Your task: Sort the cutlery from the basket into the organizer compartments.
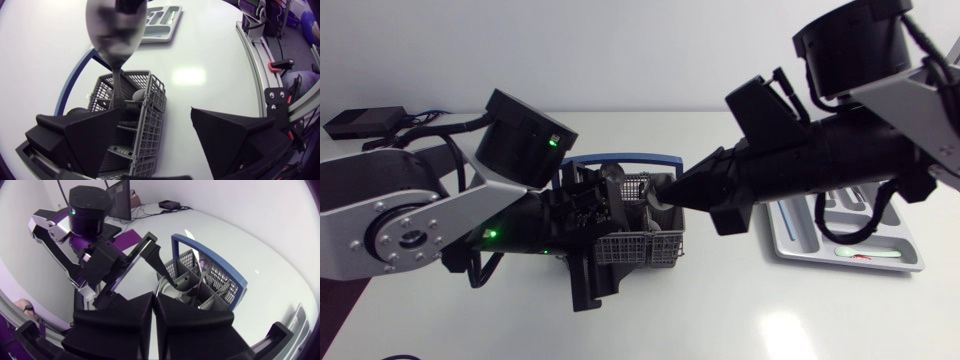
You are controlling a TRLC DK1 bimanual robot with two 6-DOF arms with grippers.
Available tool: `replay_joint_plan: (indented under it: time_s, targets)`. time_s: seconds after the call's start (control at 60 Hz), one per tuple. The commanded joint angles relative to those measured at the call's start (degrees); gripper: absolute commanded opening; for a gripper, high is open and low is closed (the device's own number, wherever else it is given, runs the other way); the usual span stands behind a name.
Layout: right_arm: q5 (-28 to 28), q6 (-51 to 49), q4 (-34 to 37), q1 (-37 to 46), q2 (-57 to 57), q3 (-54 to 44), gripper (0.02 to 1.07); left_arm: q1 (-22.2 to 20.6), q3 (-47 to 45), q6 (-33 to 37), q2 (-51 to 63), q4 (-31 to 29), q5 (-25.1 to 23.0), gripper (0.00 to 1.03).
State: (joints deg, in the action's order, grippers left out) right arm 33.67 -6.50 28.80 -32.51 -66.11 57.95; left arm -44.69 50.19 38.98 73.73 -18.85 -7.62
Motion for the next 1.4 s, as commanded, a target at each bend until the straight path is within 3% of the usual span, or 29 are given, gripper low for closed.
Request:
replay_joint_plan:
  time_s: [0.0, 0.217, 0.5, 0.767, 1.05, 1.233, 1.383]
  targets:
    - [1.7, 1.4, 2.1, 0.3, 2.2, 2.3, 0.07, 0.2, 1.0, -0.9, -1.1, 0.7, 0.0, 0.97]
    - [5.4, -2.7, 8.5, 2.3, 5.6, 2.7, 0.08, 3.8, 8.0, -0.7, -1.0, -6.3, -7.1, 0.96]
    - [10.9, -5.9, 12.8, 2.5, 9.9, 1.7, 0.08, 6.8, 16.4, 4.5, 4.0, -19.7, -22.3, 0.91]
    - [15.7, -6.8, 14.2, 2.5, 11.3, 1.5, 0.08, 7.1, 19.1, 8.7, 5.5, -24.8, -26.9, 0.91]
    - [20.8, -7.0, 15.1, 3.9, 11.5, 1.6, 0.08, 9.2, 20.6, 14.5, 7.1, -31.9, -33.5, 0.68]
    - [23.5, -7.5, 15.6, 4.8, 11.7, 1.6, 0.08, 9.8, 21.2, 17.1, 8.0, -34.4, -35.0, 0.59]
    - [23.5, -8.0, 16.1, 4.8, 11.8, 1.8, 0.08, 10.3, 21.8, 17.8, 8.8, -35.0, -35.9, 0.42]
